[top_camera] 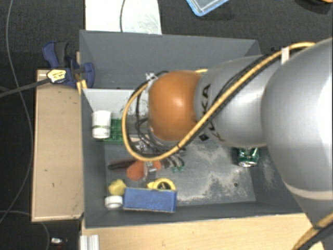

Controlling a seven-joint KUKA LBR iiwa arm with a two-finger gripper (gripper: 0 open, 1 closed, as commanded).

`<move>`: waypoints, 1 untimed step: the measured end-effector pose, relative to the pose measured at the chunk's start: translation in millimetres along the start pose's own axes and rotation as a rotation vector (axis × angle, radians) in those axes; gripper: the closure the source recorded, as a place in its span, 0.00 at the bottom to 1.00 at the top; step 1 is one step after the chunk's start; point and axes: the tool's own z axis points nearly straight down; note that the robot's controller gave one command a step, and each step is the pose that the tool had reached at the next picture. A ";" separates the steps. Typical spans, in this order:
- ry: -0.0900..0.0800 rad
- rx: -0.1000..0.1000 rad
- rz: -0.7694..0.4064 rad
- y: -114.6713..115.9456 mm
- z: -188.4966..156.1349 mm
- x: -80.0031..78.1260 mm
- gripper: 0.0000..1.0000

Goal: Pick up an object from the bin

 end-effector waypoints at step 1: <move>0.001 0.000 0.009 -4.0 -75.9 -0.3 1.00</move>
Offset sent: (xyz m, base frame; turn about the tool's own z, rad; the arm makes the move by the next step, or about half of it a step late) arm 0.0014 0.0018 -0.0142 -0.1837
